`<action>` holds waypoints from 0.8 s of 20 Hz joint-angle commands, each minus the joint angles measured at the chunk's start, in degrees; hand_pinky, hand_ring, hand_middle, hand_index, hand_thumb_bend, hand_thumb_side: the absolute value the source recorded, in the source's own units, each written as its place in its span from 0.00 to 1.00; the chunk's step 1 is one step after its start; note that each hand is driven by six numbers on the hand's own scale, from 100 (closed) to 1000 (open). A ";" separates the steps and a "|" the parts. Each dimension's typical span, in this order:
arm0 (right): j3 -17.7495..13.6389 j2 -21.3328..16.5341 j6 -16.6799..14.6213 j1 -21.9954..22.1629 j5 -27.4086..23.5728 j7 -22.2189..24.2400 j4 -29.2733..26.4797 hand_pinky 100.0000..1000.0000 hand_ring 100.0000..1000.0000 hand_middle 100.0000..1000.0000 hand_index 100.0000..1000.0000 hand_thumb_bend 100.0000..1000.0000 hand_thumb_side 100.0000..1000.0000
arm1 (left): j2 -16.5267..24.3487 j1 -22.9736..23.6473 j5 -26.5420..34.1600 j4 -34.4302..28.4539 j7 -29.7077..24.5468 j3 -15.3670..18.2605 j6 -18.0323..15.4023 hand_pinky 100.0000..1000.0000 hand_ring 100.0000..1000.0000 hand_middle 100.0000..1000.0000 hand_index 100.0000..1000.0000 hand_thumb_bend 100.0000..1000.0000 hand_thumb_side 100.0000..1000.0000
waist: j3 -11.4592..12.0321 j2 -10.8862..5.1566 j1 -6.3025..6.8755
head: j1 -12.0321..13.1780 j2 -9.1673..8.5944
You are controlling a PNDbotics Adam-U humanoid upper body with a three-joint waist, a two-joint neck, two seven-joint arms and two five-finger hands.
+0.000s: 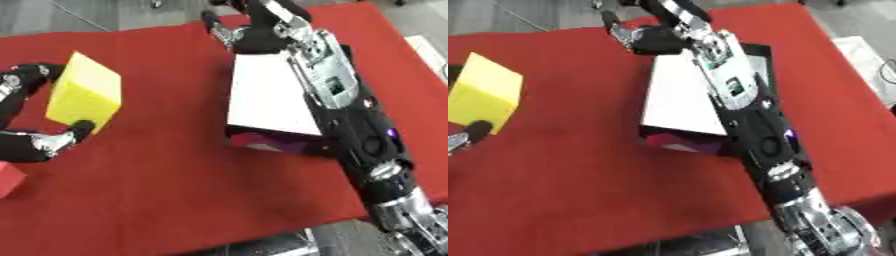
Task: Pick up the objects with one hand, pass them to the other hand, and then place them into the box on the other side of the table.
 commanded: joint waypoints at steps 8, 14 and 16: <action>1.81 0.11 1.34 -2.53 -3.44 4.74 -0.82 0.90 1.00 1.00 1.00 0.00 0.14 | -0.37 0.41 -7.43 -1.02 6.67 0.52 -5.27 0.97 0.67 0.46 0.48 0.00 0.09 | 0.38 -0.66 -0.68 | 1.37 -2.83; 3.65 0.07 4.79 -3.46 -9.38 9.34 -2.84 0.90 1.00 1.00 1.00 0.00 0.16 | -0.66 0.80 -10.09 -0.92 9.73 0.28 -7.51 0.94 0.66 0.46 0.48 0.00 0.05 | 0.47 -0.40 -0.63 | 1.21 -3.32; 4.06 0.16 7.30 -3.60 -11.82 11.80 -3.31 0.90 1.00 1.00 1.00 0.00 0.17 | -0.87 0.71 -11.14 -0.89 10.71 0.26 -8.32 0.93 0.66 0.46 0.47 0.00 0.04 | 0.49 -0.34 -0.63 | 1.09 -3.40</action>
